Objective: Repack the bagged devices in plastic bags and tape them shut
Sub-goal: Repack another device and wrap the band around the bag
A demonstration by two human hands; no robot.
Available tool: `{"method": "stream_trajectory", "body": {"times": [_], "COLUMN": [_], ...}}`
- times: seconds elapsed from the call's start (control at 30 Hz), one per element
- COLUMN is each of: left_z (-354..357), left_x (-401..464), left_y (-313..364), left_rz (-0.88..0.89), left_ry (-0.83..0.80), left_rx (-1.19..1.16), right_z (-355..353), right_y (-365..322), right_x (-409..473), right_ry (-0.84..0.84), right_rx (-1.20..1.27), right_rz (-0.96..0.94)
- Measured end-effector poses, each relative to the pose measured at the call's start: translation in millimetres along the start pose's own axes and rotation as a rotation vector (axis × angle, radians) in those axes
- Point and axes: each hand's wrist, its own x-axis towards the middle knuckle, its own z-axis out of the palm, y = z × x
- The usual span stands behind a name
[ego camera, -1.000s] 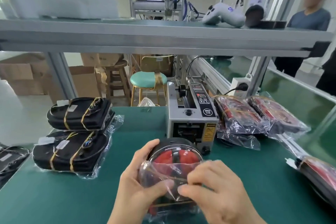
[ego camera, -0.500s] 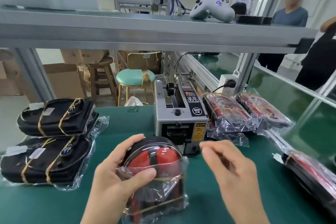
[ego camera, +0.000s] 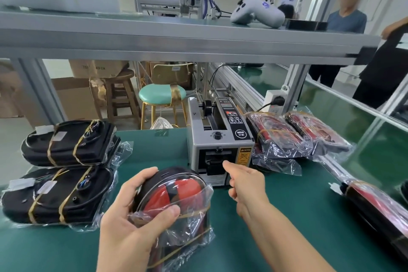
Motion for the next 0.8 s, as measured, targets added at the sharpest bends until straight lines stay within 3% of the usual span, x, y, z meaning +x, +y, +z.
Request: {"method": "stream_trajectory", "body": {"times": [0.5,0.67,0.8], "left_z": [-1,-1,3], "left_x": [-6,-5,-4], "left_y": [-1,4,1], "left_rz": [0.044,0.074,0.131], "left_ry": [-0.032,-0.040,-0.026], "left_rx": [0.039,0.053,0.108], "right_z": [27,12,-6], "right_y": [-18,-19,-26], "right_x": [-8,-16,-38], "right_ry": [0.135,-0.065,-0.258], "right_rx": [0.128,0.204,0.108], "right_rz": [0.158,0.172,0.130]}}
